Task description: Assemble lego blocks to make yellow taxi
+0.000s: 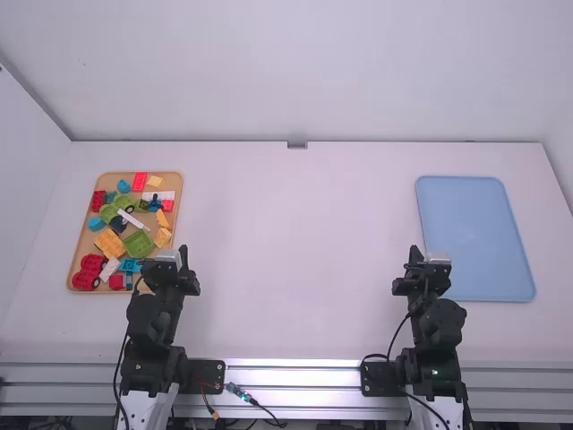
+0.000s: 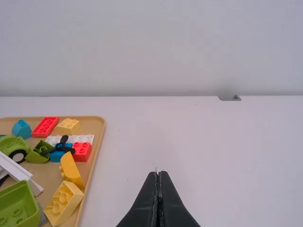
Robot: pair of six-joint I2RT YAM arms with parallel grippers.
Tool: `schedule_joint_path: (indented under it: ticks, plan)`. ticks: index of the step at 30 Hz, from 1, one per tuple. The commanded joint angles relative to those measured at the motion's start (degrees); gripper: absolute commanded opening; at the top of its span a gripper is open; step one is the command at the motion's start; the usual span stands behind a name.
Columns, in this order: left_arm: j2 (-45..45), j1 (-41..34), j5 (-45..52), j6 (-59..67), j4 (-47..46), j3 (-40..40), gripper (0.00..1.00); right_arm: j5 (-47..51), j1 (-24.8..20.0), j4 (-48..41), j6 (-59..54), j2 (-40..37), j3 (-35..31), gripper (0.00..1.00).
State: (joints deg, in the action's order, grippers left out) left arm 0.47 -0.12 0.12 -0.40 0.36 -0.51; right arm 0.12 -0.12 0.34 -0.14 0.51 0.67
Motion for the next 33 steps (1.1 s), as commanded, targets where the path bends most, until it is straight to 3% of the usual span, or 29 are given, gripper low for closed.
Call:
schedule_joint_path:
  ticks: [1,33]
  plan:
    - [0.4,-0.4,0.2,-0.4,0.4,-0.4,0.01,-0.1,0.4,-0.5,-0.6,0.4,0.4,0.01]
    - [15.9,-2.1,2.4,-6.2,3.1,-15.9,0.28,-1.8,1.4,-12.8,-4.9,13.3,13.3,0.24]
